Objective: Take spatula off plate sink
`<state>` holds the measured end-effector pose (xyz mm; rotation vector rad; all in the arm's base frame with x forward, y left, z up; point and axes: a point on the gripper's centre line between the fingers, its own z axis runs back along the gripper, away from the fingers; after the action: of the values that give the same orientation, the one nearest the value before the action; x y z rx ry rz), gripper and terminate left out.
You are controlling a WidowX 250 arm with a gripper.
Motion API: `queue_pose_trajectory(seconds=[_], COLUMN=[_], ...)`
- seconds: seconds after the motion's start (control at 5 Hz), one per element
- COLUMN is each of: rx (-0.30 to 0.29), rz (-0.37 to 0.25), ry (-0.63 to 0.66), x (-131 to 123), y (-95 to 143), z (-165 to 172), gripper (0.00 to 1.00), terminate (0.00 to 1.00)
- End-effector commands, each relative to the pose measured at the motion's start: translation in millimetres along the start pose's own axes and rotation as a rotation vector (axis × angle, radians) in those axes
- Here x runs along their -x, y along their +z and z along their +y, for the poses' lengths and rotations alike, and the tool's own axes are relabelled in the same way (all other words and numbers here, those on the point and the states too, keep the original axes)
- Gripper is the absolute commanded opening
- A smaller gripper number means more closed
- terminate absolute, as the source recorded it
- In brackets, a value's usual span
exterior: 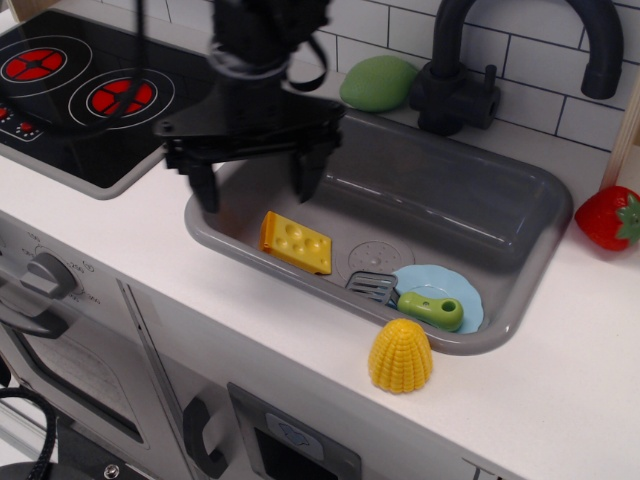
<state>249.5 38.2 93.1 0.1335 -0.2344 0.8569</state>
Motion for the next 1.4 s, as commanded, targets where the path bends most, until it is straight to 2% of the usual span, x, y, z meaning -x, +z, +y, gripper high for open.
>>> queue_pose_trajectory(seconds=[0.0, 0.2, 0.4, 0.6, 1.0, 1.2], rx=[0.028, 0.023, 0.045, 0.017, -0.013, -0.011], rz=[0.027, 0.105, 0.110, 0.122, 0.129, 0.102], ry=[0.372, 0.522, 0.649, 0.784, 0.855, 0.860], x=[-2, 4, 14, 29, 46, 53], y=[2, -3, -7, -11, -29, -41], z=[-46, -64, -75, -84, -98, -103], gripper=[1.00, 1.00, 1.00, 1.00, 1.00, 1.00], terminate=[0.00, 0.00, 0.00, 0.00, 0.00, 0.00])
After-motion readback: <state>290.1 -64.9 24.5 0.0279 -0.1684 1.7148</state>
